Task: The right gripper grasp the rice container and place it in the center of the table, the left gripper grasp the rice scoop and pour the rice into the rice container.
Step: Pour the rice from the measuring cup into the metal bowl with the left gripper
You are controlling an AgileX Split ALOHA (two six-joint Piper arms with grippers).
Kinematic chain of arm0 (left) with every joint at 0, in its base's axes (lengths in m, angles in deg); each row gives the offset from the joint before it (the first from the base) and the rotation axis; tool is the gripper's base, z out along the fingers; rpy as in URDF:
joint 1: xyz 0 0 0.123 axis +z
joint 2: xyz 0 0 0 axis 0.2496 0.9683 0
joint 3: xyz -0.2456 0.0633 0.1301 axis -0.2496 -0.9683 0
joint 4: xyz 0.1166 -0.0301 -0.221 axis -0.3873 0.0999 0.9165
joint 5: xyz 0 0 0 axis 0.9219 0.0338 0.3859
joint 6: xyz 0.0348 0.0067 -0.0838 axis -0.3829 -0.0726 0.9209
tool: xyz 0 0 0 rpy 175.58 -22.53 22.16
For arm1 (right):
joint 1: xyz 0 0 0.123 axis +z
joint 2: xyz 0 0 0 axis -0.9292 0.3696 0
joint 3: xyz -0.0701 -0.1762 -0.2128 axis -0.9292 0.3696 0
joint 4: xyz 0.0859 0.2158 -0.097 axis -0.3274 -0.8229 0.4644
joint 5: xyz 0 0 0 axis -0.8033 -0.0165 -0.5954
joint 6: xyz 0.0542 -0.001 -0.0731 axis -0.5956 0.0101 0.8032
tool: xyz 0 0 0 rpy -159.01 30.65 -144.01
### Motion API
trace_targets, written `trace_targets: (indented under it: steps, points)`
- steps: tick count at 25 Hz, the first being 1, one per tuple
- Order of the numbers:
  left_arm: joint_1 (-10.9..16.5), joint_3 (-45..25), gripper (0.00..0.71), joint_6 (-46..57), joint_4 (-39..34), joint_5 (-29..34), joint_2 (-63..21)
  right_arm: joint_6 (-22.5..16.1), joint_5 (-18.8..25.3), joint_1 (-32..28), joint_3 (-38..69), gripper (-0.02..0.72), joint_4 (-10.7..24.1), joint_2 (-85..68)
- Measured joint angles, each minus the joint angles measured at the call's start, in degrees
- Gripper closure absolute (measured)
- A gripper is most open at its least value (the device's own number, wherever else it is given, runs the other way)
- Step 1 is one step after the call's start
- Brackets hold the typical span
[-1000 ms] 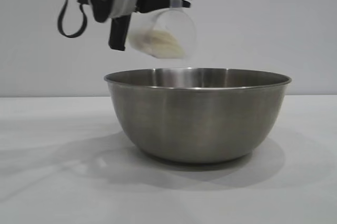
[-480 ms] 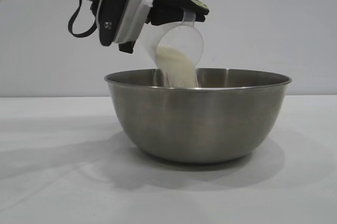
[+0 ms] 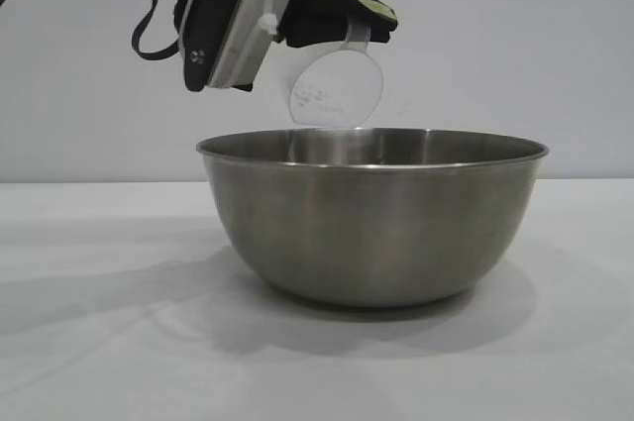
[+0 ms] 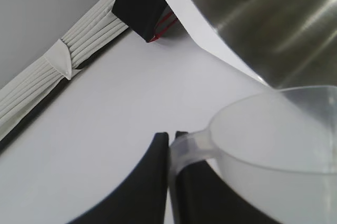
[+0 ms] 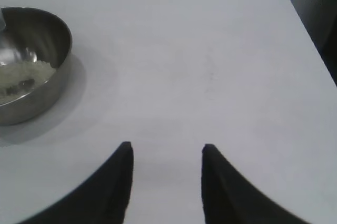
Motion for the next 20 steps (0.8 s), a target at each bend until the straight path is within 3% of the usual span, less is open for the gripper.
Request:
trace_targets:
  steps: [9,12,15,20]
  points:
    - [-0.1,0.0,0.71,2.7,0.2,0.1,0.0,0.0,0.0,0.0,0.0,0.441,0.0,0.0]
    - [-0.1,0.0,0.71,11.2,3.2,-2.4,0.0,0.0,0.0,0.0,0.0,0.441,0.0,0.0]
    - [-0.1,0.0,0.71,23.1,8.6,-6.6,0.0,0.0,0.0,0.0,0.0,0.441,0.0,0.0]
    - [-0.1,0.0,0.71,40.6,25.6,-9.3,0.0,0.0,0.0,0.0,0.0,0.441,0.0,0.0]
